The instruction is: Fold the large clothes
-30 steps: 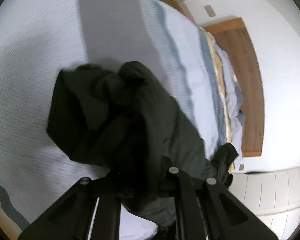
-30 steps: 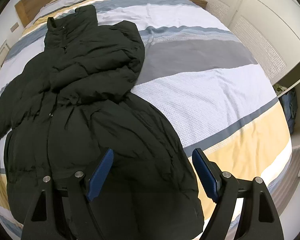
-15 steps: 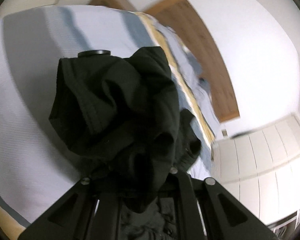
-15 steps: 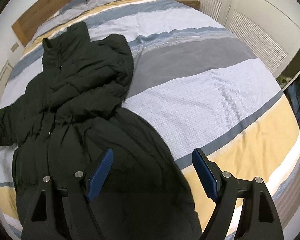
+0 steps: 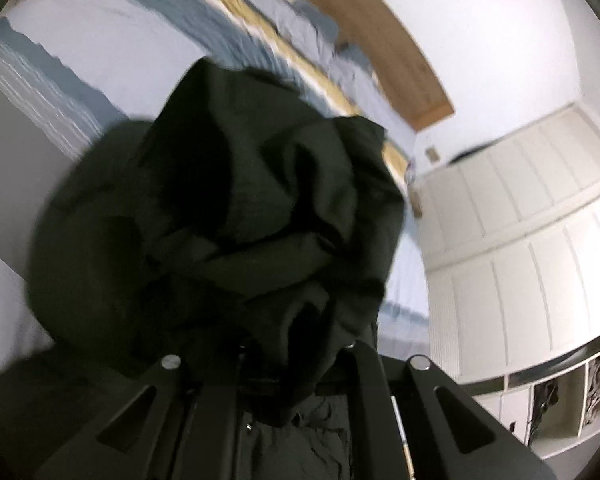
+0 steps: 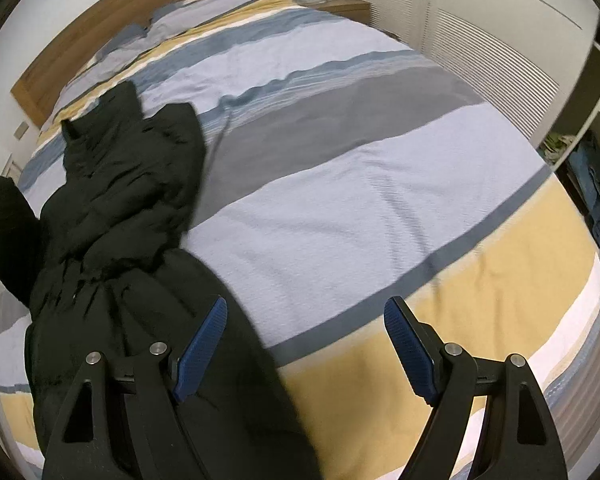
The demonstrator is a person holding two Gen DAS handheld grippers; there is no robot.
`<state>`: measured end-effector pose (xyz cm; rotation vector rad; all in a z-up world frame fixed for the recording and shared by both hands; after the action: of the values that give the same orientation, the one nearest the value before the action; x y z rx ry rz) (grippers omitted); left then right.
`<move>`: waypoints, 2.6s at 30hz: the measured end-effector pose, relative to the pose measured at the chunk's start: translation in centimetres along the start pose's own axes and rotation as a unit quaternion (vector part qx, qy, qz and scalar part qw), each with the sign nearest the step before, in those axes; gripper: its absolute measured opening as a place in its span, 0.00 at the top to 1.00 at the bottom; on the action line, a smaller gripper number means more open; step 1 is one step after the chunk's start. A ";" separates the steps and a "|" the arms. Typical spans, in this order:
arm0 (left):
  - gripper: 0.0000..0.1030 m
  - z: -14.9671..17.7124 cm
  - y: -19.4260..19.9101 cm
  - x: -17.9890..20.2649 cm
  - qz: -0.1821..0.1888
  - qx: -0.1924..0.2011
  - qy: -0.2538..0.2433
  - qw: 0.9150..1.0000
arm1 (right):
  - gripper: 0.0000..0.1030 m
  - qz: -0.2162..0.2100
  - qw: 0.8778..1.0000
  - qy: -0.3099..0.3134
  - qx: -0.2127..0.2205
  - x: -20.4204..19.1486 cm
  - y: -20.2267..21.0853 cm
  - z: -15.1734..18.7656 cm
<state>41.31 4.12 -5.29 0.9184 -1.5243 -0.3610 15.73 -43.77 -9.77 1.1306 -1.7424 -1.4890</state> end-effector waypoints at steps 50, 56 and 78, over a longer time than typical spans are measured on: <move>0.50 -4.5 -1.5 -10.8 -0.234 -0.031 -0.172 0.956 | 0.21 -0.125 0.928 0.349 0.034 -44.7 -5.4 -6.9; 0.50 -4.8 -5.2 -13.9 -0.255 -0.062 -0.167 0.951 | 0.21 -0.095 0.924 0.369 0.001 -48.3 -10.7 -6.5; 0.47 1.6 -5.2 -11.0 -0.220 -0.079 -0.231 0.944 | 0.21 -0.049 0.913 0.406 -0.009 -39.8 -9.4 -5.9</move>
<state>40.73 8.32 -16.78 1.0950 -1.6667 -1.0689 41.82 -11.95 -13.88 1.5511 -1.0927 -0.8614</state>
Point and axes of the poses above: each gripper's, at about its wrist camera, not at the fingertips, and y roughly against the way its jaws point, x to its right, z to its underside, the point moved 3 cm from there along -y, roughly the way its jaws point, and after that the axes turned 11 degrees about -x, right-handed, at the moved point
